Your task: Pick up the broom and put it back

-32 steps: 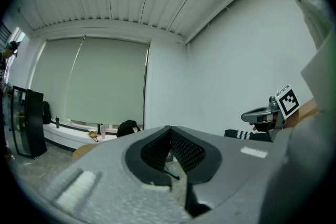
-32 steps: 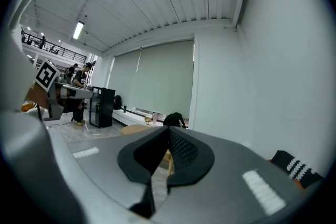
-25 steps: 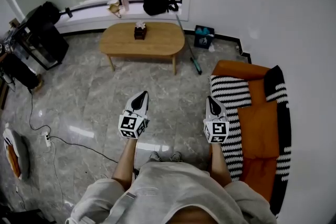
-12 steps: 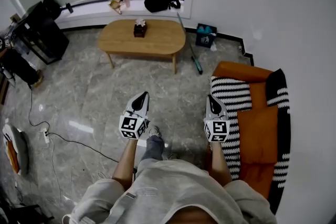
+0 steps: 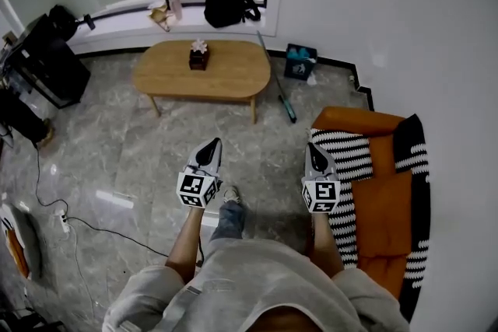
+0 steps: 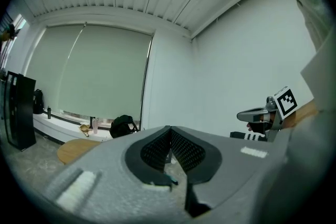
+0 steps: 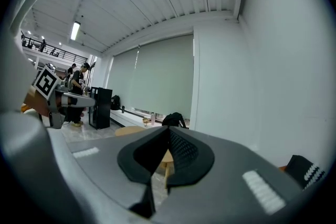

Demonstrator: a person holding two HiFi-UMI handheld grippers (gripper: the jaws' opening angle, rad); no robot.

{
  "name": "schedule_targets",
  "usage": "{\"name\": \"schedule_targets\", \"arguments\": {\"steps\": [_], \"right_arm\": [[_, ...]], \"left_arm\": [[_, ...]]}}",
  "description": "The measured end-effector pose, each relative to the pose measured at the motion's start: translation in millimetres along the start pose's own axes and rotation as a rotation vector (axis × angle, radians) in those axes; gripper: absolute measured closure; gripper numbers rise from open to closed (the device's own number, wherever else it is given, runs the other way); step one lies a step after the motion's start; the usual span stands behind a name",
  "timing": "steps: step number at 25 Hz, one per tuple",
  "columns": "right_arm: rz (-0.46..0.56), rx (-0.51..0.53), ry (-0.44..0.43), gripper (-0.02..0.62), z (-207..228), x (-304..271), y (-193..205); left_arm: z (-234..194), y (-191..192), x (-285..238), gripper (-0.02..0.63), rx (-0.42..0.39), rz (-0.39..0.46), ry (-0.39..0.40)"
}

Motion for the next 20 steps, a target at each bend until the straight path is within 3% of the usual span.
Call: {"name": "schedule_targets", "arguments": {"steps": [7, 20], "right_arm": [[-0.020, -0.005, 0.027, 0.592, -3.3, -91.9, -22.1], [-0.013, 0.014, 0.053, 0.592, -7.3, -244.2, -51.8]], "left_arm": [[-69.2, -11.8, -71.7, 0.611, -0.018, -0.034, 0.056], [-194.3, -38.0, -179.2, 0.611, -0.008, -0.007, 0.096]]}}
Point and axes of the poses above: the fingertips, and each gripper's own axes: x backward along the fingers, z to its right, y out of its underside, the point moved 5 cm from there along x, backward along the fingers
